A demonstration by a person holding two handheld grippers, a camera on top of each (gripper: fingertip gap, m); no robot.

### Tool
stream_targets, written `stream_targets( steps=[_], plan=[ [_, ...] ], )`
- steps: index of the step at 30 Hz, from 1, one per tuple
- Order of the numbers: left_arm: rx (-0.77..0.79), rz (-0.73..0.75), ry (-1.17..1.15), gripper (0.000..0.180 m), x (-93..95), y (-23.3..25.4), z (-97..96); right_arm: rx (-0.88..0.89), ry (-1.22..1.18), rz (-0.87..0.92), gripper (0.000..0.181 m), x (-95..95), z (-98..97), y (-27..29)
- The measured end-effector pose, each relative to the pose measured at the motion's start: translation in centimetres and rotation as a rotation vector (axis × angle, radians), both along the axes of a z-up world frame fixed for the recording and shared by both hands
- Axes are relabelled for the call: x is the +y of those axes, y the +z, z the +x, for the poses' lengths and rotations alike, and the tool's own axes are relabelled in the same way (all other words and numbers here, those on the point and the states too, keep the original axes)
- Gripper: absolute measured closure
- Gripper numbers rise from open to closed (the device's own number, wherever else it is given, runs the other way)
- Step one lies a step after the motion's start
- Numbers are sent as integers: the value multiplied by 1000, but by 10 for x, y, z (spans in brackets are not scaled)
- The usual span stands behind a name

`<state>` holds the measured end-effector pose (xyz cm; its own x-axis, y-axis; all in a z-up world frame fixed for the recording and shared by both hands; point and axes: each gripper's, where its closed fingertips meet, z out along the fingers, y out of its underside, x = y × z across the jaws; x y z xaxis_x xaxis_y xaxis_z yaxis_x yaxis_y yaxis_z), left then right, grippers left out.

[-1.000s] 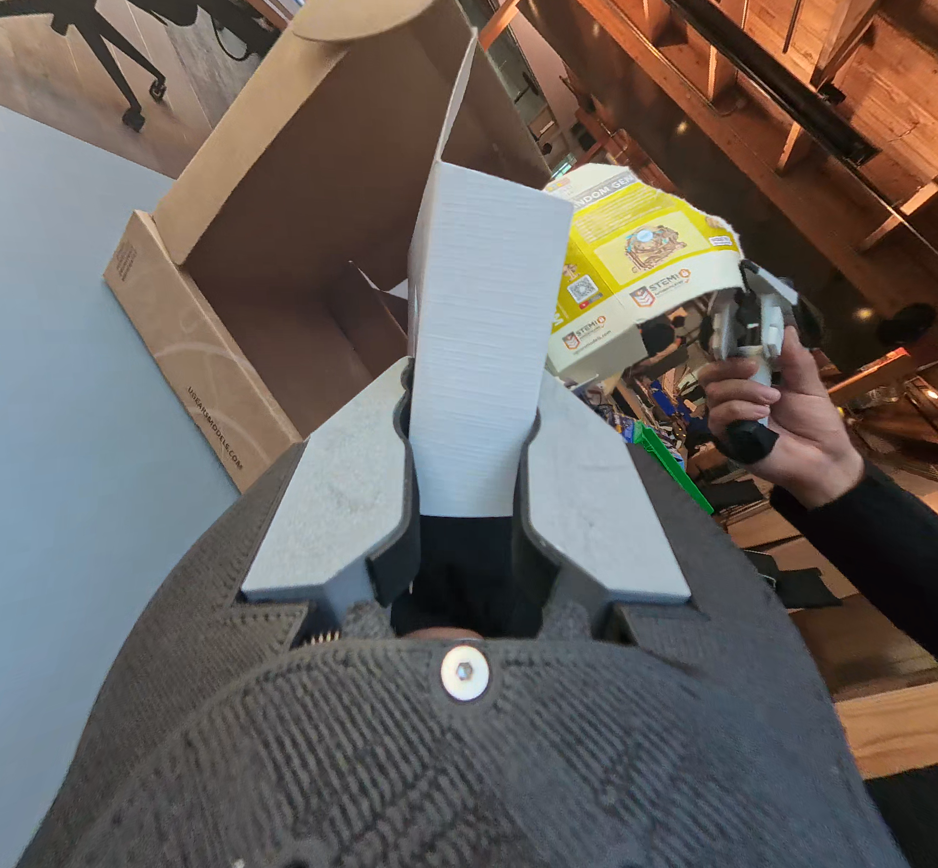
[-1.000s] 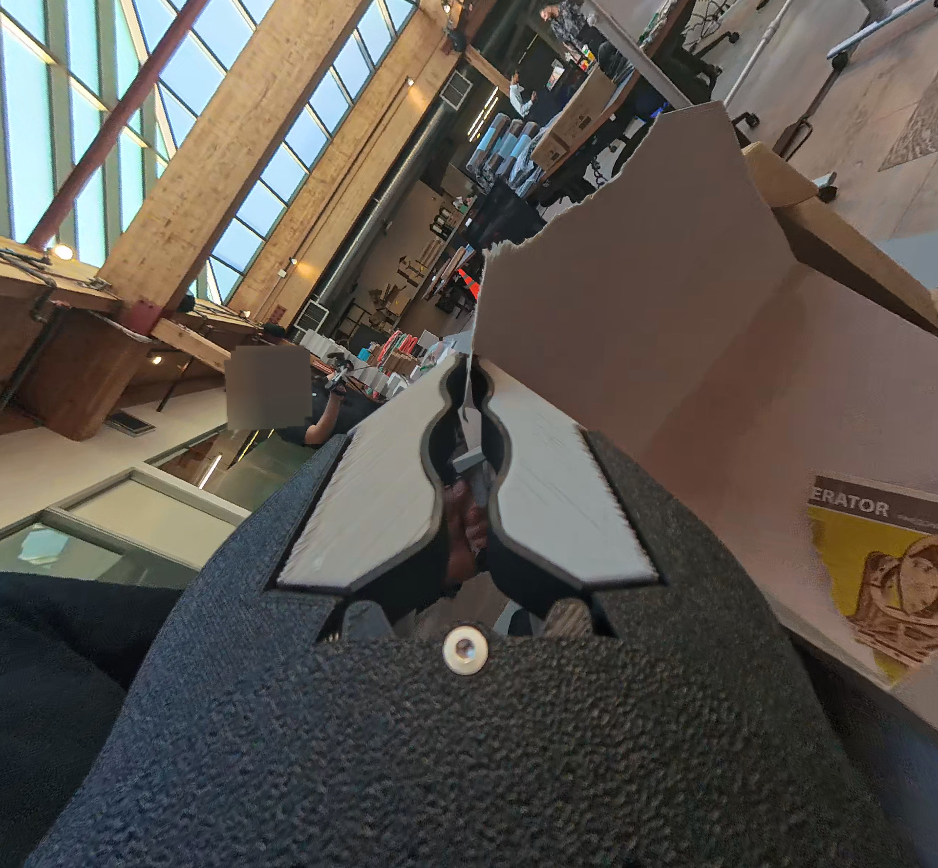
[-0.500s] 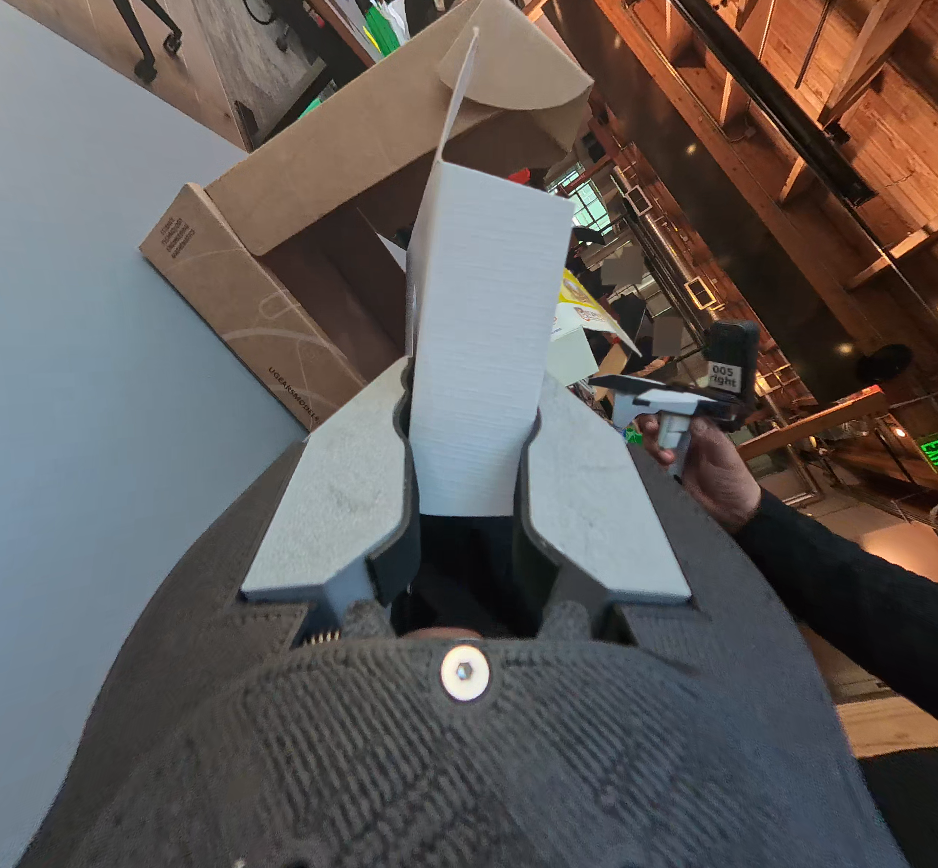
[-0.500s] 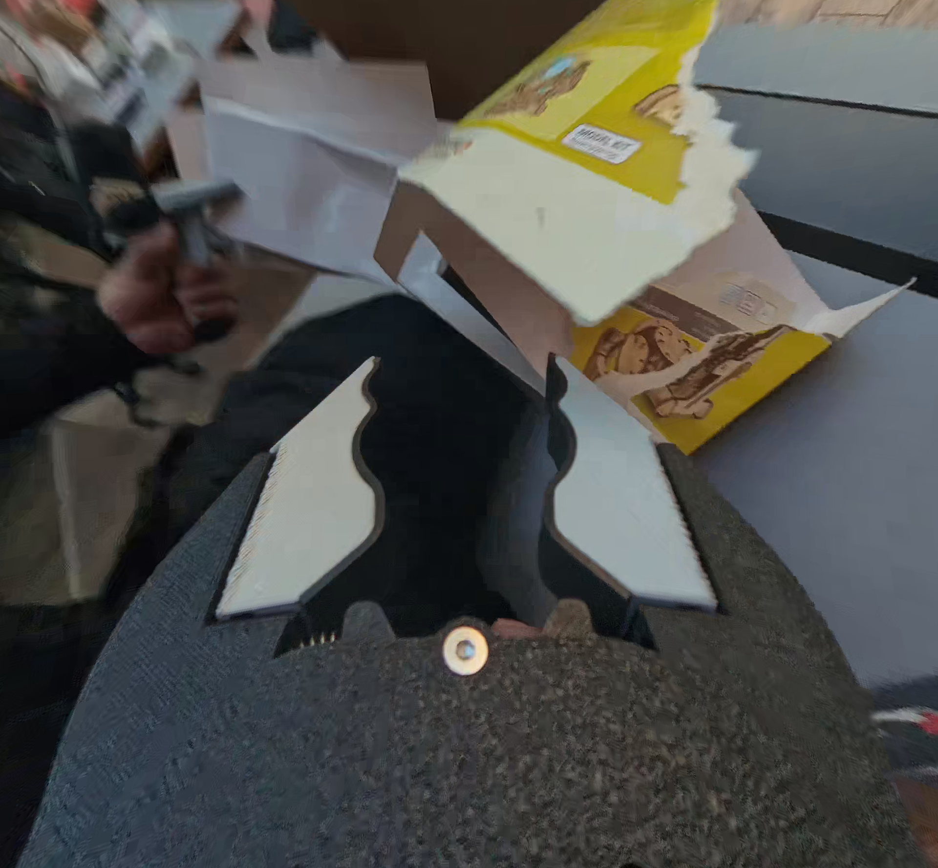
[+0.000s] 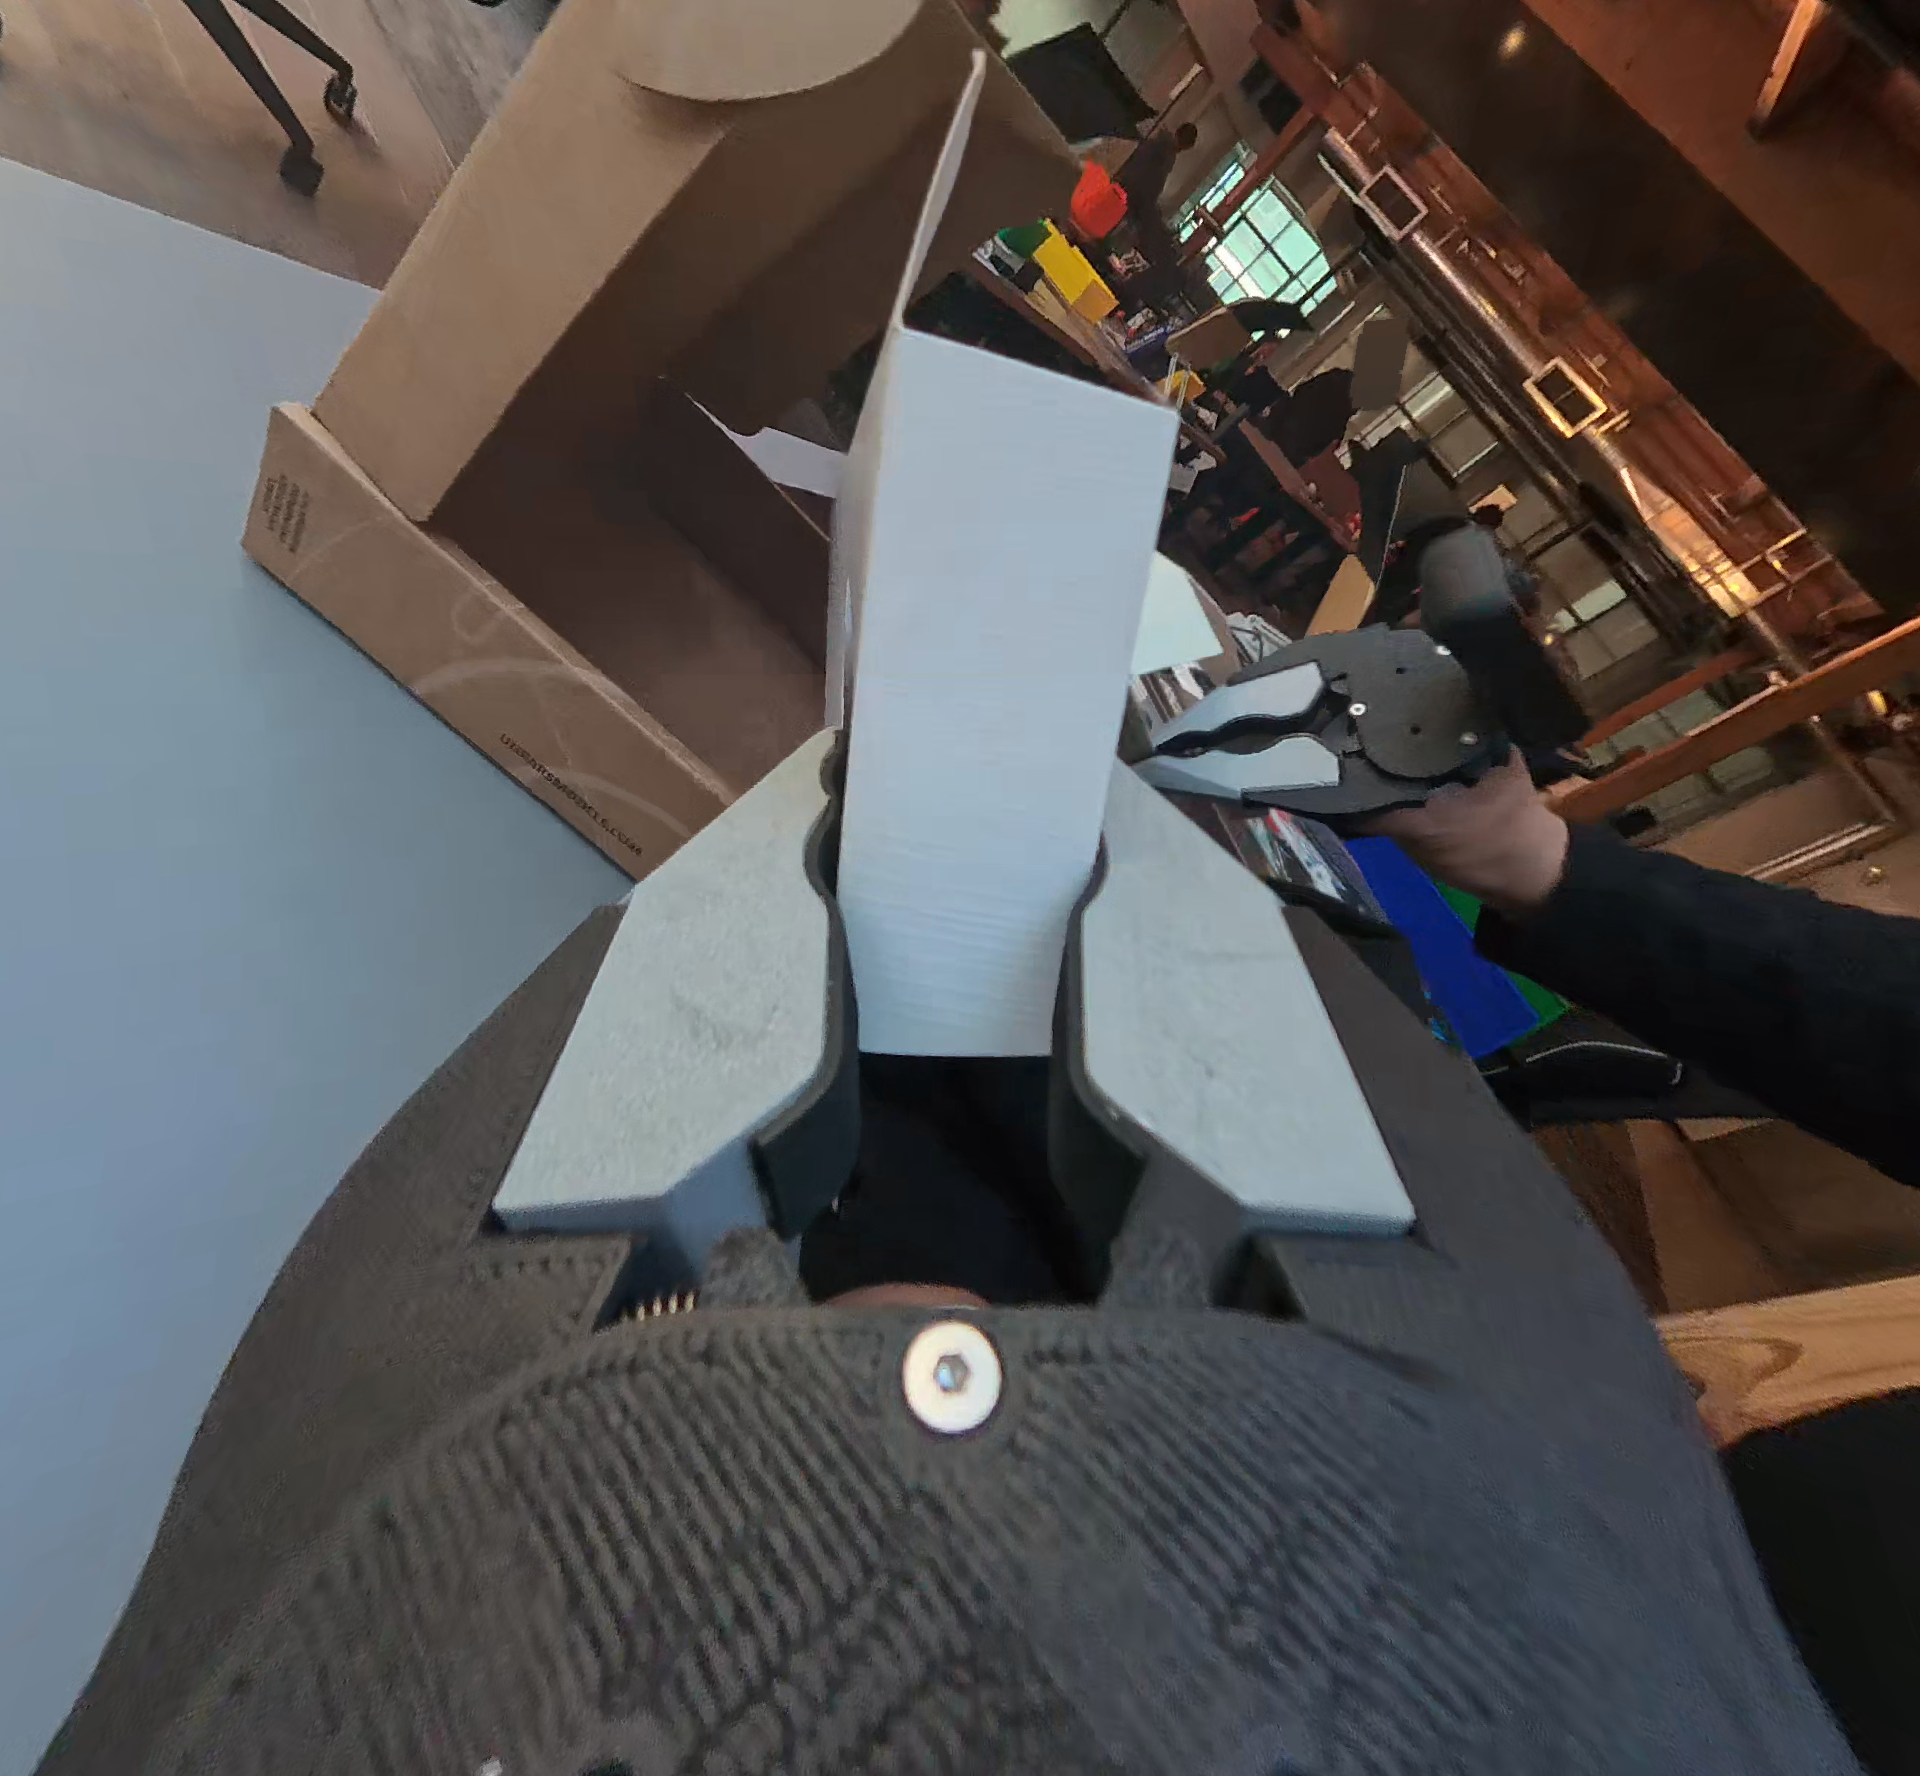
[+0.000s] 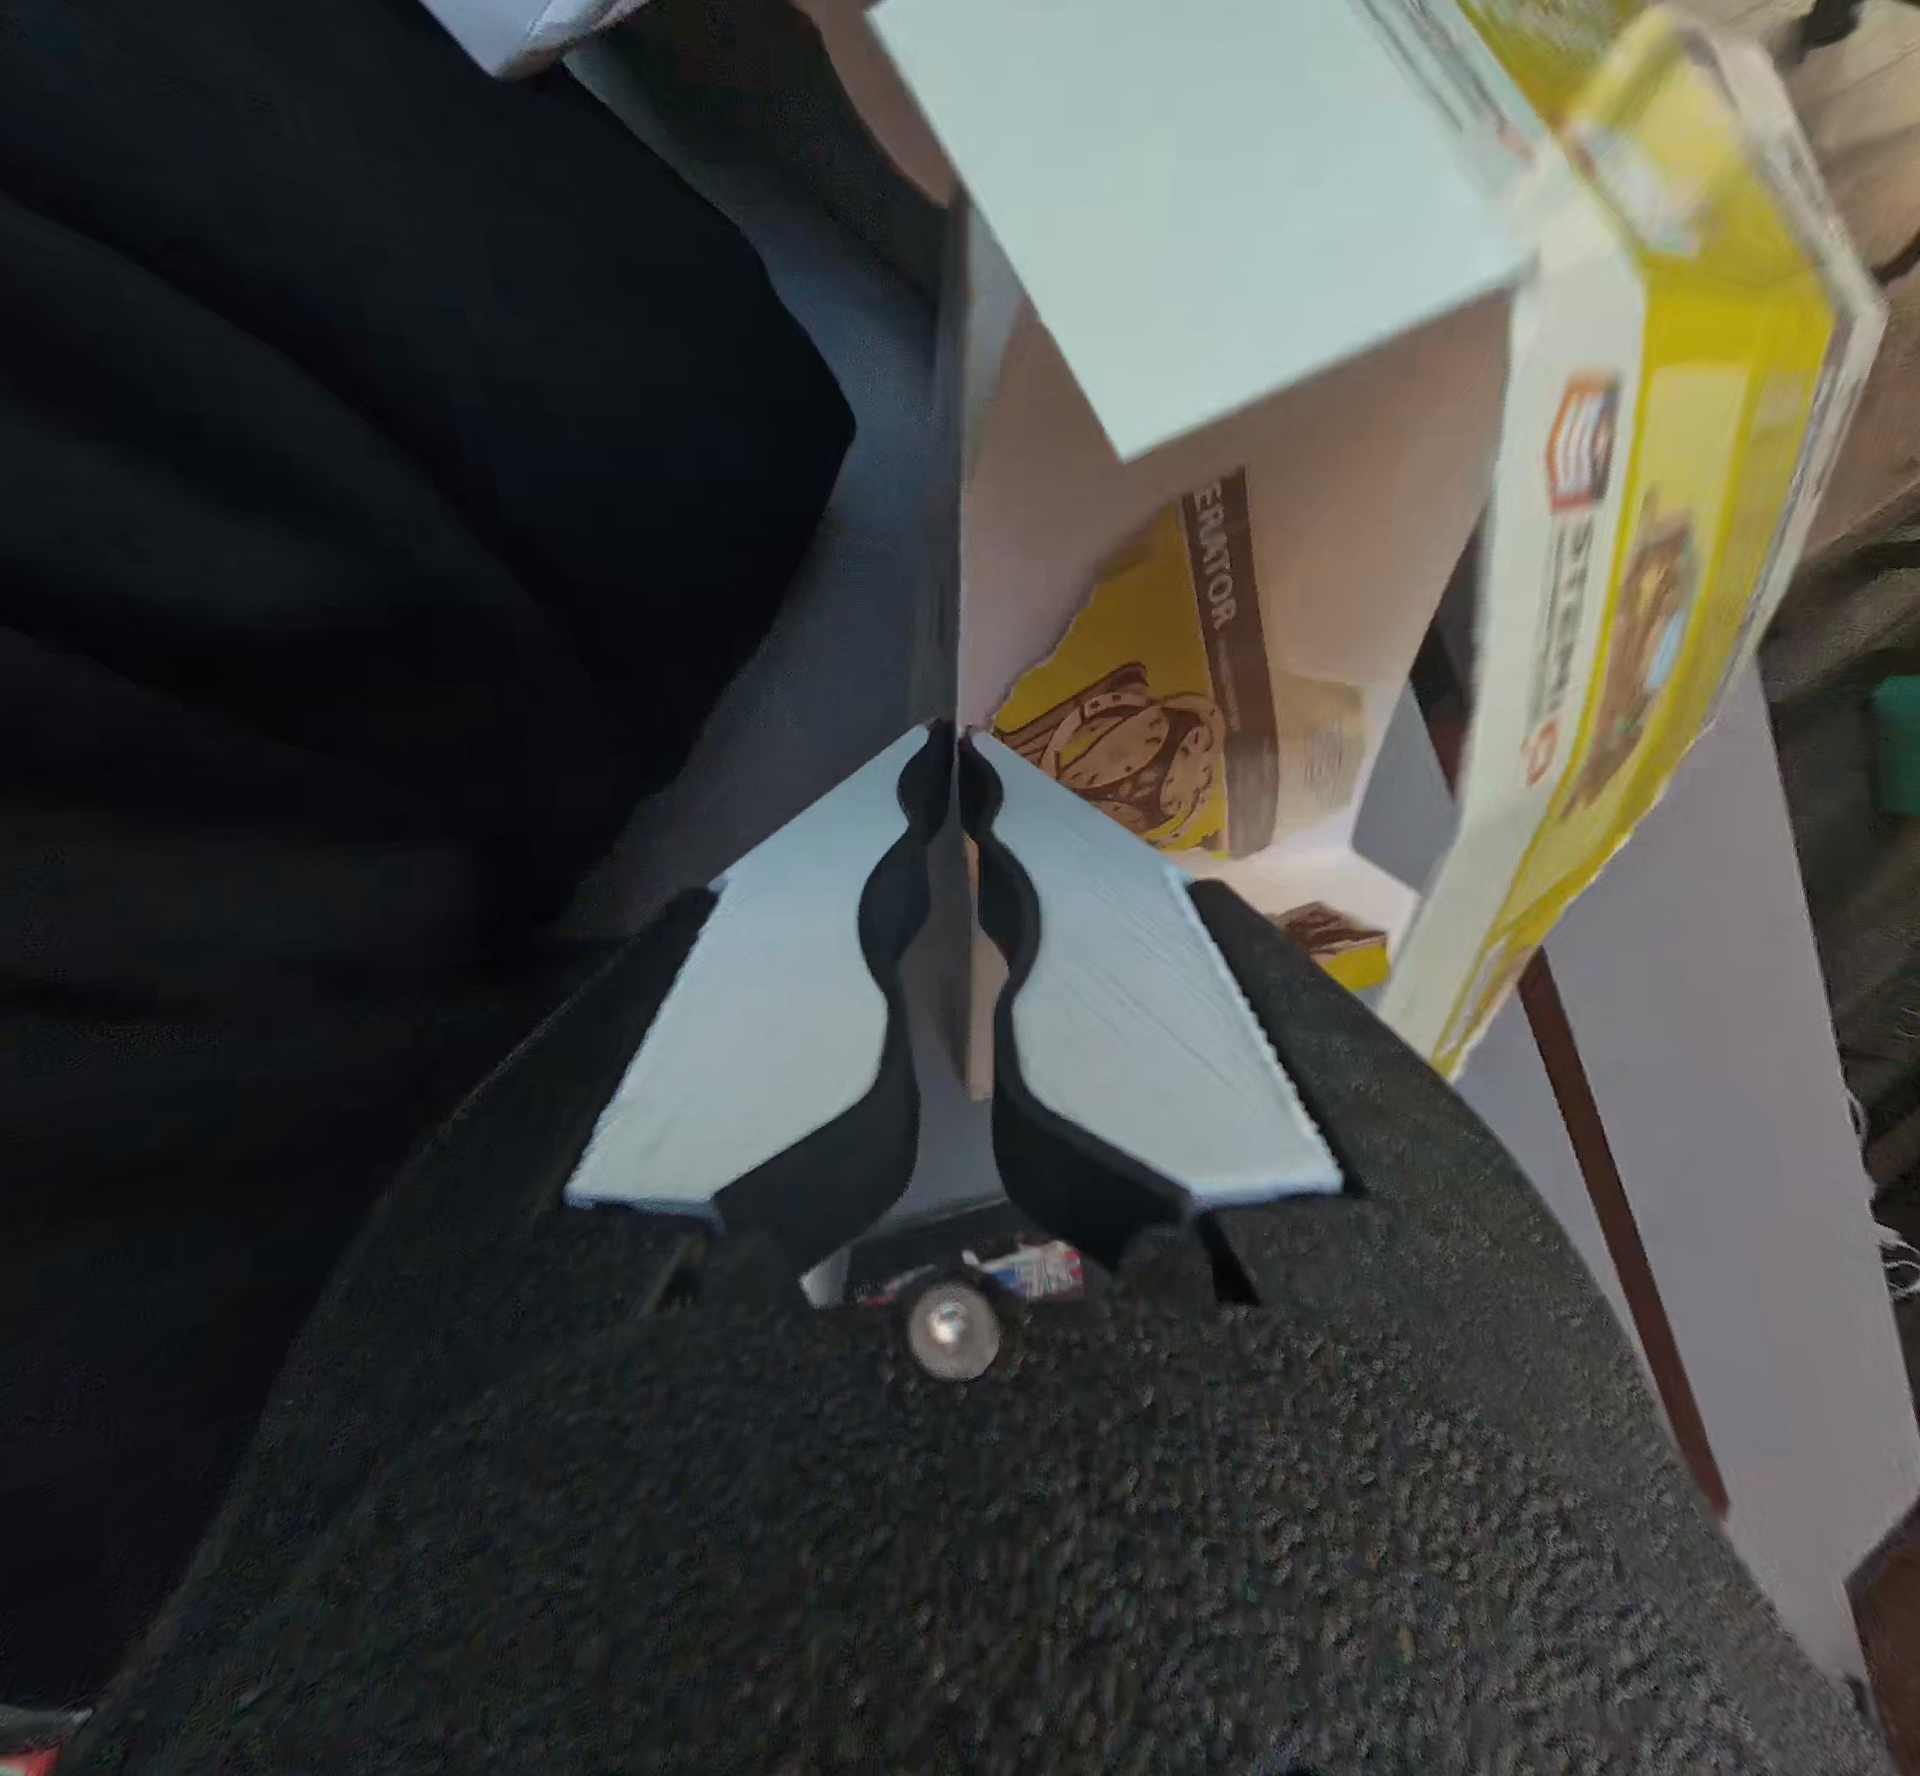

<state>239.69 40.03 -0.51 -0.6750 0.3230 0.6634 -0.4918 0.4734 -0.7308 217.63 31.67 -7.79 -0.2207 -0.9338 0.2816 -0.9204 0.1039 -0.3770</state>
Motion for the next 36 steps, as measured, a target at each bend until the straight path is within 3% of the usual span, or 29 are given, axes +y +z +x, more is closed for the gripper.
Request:
stream_targets(
  steps=[5,13,16,18,22,28,31,36],
  plan=[
    [-165,-10,-52,142,-3,9,-34,-30,-120,-44,181,-2,-43,22],
    [-743,-164,-241,142,-56,33,-145,-206,-322,99,174,0,-63,22],
    [-1035,-219,-284,140,-80,23,-184,-272,-386,137,172,9,-79,30],
    [-1133,-245,-338,140,-85,7,-215,-296,-420,143,171,14,-96,33],
    [-1152,-175,-379,140,-87,-32,-246,-321,-481,161,168,25,-124,41],
    [-1086,-127,-421,128,-96,-33,-268,-400,-538,189,167,38,-137,59],
    [-1006,-75,-443,113,-92,-34,-269,-439,-547,198,166,40,-133,64],
    [-932,-67,-467,114,-80,-27,-259,-469,-545,226,165,47,-127,62]
  ],
)
